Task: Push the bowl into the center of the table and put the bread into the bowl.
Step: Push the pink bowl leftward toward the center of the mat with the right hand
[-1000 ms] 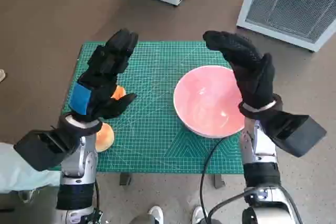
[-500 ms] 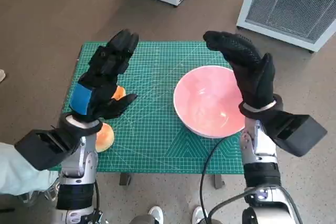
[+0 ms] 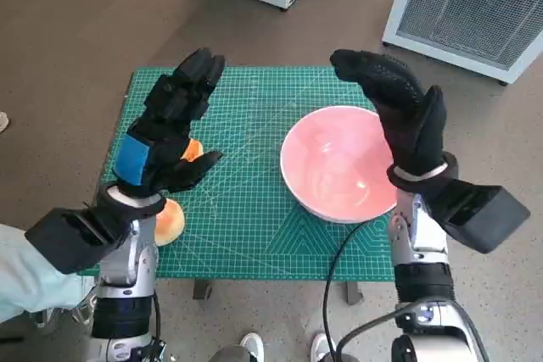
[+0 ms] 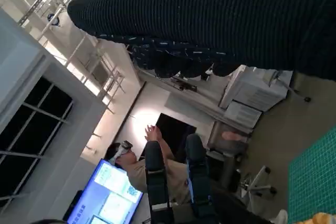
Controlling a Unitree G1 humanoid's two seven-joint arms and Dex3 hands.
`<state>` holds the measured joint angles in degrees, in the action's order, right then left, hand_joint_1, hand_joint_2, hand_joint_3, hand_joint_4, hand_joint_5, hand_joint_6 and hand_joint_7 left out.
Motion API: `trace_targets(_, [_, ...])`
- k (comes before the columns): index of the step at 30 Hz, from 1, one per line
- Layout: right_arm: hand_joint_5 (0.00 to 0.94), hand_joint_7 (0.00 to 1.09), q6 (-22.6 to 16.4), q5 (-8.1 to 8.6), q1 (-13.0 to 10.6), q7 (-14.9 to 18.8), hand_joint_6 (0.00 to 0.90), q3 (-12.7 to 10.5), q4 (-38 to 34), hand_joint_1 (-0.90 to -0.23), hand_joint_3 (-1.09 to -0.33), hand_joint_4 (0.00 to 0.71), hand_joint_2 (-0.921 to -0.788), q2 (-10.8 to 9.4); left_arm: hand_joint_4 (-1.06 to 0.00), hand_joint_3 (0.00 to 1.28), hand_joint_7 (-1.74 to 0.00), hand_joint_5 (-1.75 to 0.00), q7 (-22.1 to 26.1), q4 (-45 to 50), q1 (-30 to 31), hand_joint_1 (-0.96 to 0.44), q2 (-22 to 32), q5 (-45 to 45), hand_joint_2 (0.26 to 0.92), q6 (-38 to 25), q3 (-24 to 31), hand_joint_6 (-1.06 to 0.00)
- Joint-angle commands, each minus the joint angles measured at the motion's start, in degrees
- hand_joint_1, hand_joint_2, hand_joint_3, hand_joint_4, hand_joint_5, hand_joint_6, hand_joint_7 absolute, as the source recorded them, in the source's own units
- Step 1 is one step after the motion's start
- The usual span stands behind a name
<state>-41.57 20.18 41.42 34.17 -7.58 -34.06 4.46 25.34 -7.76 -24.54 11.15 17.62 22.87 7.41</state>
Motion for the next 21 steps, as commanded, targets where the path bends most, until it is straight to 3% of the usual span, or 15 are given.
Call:
trace_targets(1, [0.001,0.60,1.07,0.09,-1.49,0.35,-0.001,-0.24,-0.45,-0.708,-0.715,0.206,-0.921,0.37,-0.19,0.24,-0.29,0.00,0.03,0.12,-0.71,-0.61,0.52,-0.49,0.921,-0.17,-0.02,-0.14])
trace_targets(9, [0.001,0.60,1.48,0.88,-1.71,0.90,-0.001,-1.16,-0.44,-0.709,-0.716,0.205,-0.921,1.33,-0.19,0.24,-0.29,0.00,0.14,0.02,-0.66,-0.61,0.65,-0.39,0.921,-0.07,0.08,-0.14])
trace_targets(15, [0.003,0.62,0.36,2.09,-1.16,1.63,-0.001,-3.99,-4.12,-0.707,-0.705,0.211,-0.921,3.09,-0.19,0.24,-0.29,0.00,0.03,0.66,-0.27,-0.61,0.64,-0.48,0.921,-0.16,-0.01,-0.14])
trace_targets(21, [0.005,0.60,-2.51,1.70,-0.37,-0.57,0.020,-7.41,-9.76,-0.706,-0.688,0.219,-0.921,4.55,-0.19,0.24,-0.29,0.00,-0.01,0.56,-0.12,-0.61,0.78,-0.60,0.921,0.08,0.08,-0.14])
